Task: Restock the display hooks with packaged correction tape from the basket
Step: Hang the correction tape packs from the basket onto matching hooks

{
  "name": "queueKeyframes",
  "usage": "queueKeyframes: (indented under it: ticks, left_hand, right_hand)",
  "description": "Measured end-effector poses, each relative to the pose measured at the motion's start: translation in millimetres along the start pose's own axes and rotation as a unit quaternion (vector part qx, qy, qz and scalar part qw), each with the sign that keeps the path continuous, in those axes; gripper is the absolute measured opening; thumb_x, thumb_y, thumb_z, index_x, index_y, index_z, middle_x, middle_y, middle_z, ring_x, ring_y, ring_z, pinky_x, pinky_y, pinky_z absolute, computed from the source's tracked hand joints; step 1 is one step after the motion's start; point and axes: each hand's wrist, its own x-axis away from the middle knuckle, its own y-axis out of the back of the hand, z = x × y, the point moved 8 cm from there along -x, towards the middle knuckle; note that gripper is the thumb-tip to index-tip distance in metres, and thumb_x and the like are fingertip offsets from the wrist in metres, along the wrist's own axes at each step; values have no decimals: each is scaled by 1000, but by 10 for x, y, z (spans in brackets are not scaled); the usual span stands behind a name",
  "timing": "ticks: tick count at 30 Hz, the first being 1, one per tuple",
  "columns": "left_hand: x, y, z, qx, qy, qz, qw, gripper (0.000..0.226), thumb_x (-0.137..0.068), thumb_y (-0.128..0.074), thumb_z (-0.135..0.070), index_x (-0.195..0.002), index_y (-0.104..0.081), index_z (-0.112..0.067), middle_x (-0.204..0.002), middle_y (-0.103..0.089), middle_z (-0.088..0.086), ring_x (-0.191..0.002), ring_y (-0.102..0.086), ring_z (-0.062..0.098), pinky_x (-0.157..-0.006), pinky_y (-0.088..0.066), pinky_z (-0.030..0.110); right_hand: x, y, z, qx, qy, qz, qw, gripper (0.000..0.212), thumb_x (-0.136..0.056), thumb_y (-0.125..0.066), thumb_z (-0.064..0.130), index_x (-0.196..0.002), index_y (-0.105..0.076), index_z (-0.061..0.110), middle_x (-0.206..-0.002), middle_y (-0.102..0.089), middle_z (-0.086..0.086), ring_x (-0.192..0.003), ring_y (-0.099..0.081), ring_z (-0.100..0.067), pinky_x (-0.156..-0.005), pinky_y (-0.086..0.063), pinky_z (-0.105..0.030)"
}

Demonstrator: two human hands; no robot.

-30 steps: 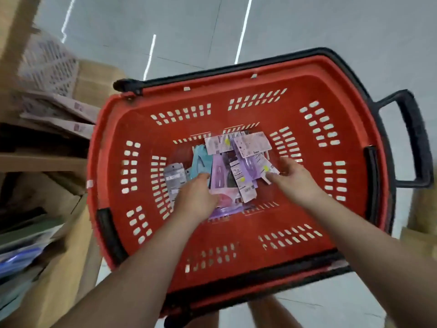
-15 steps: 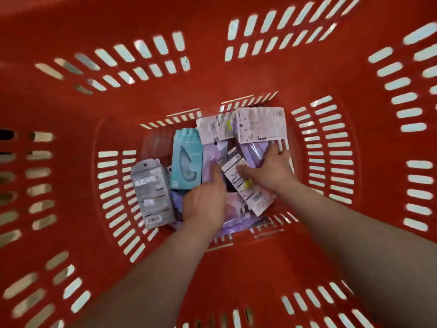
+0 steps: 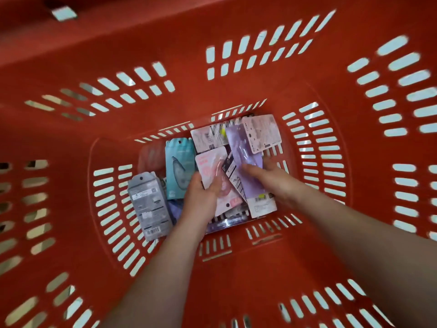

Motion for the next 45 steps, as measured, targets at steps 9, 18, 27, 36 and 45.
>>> queueKeyframes:
  ticks: [9, 18, 27, 36, 45]
  left_hand:
    - [13, -349, -94, 124, -21, -20, 992, 57, -73, -86, -22, -121, -56, -27, -111, -72, -1, -97, -72, 17, -83, -60, 41]
    - [76, 268, -207, 0, 0, -109, 994, 85, -79, -81, -22, -149, -32, -15, -144, -50, 8, -119, -57, 25, -47, -45, 14]
    - [3, 251, -149, 95, 55, -60, 992, 61, -71, -88, -22, -124, -60, -16, -114, -69, 4, -101, -67, 28, -41, -50, 20]
    - [-29, 143, -206, 28, 27, -91, 995, 62, -79, -79, -44, -129, -55, -15, -123, -64, 2, -99, -65, 17, -62, -57, 25]
    - [16, 180, -364, -2, -7, -68, 998, 69, -74, -87, -29, -133, -52, -22, -124, -63, -8, -103, -61, 9, -75, -45, 19]
  right_hand:
    - [250, -174, 203, -121, -22, 155, 980, 40, -93, -42, -15, -115, -64, 10, -104, -71, -13, -99, -67, -26, -93, -53, -40]
    - [-1, 208, 134, -282, -124, -54, 950, 28, -96, -62, 35, -100, -66, 8, -83, -70, -8, -65, -67, -21, -55, -57, -31]
    - [-76, -37, 149, -425, -105, -96, 894, 19, -98, -54, 5, -115, -61, 4, -82, -71, -8, -54, -66, -16, -49, -54, -28]
    - [139, 59, 396, 28, 19, -70, 997, 19, -92, -62, 10, -108, -56, 18, -109, -70, -3, -84, -70, -19, -66, -61, -35]
    - [226, -13, 412, 29, 39, -2, 999, 53, -87, -71, 3, -124, -41, 26, -118, -66, -4, -86, -70, -15, -66, -60, -25]
